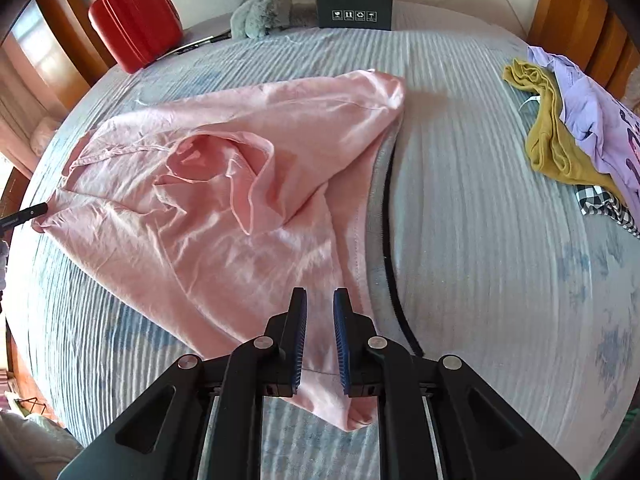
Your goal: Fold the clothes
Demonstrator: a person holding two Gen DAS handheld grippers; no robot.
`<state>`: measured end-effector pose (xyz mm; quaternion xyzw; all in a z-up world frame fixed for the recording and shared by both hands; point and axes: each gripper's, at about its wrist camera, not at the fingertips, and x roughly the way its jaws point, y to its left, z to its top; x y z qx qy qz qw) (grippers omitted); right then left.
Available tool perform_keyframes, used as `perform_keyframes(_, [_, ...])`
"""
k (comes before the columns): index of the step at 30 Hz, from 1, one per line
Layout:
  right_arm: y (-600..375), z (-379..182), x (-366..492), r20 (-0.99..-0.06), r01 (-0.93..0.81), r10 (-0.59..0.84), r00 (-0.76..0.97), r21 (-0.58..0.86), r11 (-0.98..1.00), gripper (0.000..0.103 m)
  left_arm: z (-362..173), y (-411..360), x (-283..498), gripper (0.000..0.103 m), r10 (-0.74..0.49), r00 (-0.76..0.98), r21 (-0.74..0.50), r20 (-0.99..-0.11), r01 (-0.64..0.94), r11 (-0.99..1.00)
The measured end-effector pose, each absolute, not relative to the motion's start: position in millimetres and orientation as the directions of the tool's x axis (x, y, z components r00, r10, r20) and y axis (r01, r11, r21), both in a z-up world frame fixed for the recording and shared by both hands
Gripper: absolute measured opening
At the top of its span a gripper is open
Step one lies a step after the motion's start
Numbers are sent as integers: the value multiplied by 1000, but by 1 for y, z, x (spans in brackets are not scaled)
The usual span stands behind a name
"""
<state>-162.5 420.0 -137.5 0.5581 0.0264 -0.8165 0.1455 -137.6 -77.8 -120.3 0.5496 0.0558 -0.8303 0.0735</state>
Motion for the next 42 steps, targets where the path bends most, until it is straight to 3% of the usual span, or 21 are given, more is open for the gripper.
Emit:
perform_keyframes(7, [416, -132, -165, -921, 290, -209, -329, 112, -950, 13, -116, -66, -129, 47, -41, -392, -42, -919, 201, -979])
perform_keyframes(12, [423, -120, -178, -911, 361, -248, -329, 122, -925, 13, -110, -31, -122, 60, -44, -414, -59, -909, 233, -971])
perform_keyframes(25, [451, -138, -244, -899, 781, -403, -170, 127, -612, 17, -131, 167, -113, 60, -122, -397, -95, -910, 484, -870])
perform_keyframes(35, [457, -128, -255, -893, 870, -433, -125, 111, -480, 18, -127, 281, -112, 62, -124, -390, -134, -913, 571, -810])
perform_keyframes(37, [460, -125, -259, -896, 889, -425, -128, 87, -450, 20, -126, 296, -116, 63, -136, -390, -134, -911, 592, -795])
perform_keyframes(40, [465, -117, -267, -895, 921, -429, -123, 58, -386, 31, -125, 319, -120, 63, -156, -388, -134, -908, 623, -771])
perform_keyframes(42, [467, -113, -275, -897, 942, -428, -109, 44, -333, 48, -125, 335, -124, 64, -169, -387, -134, -906, 643, -754])
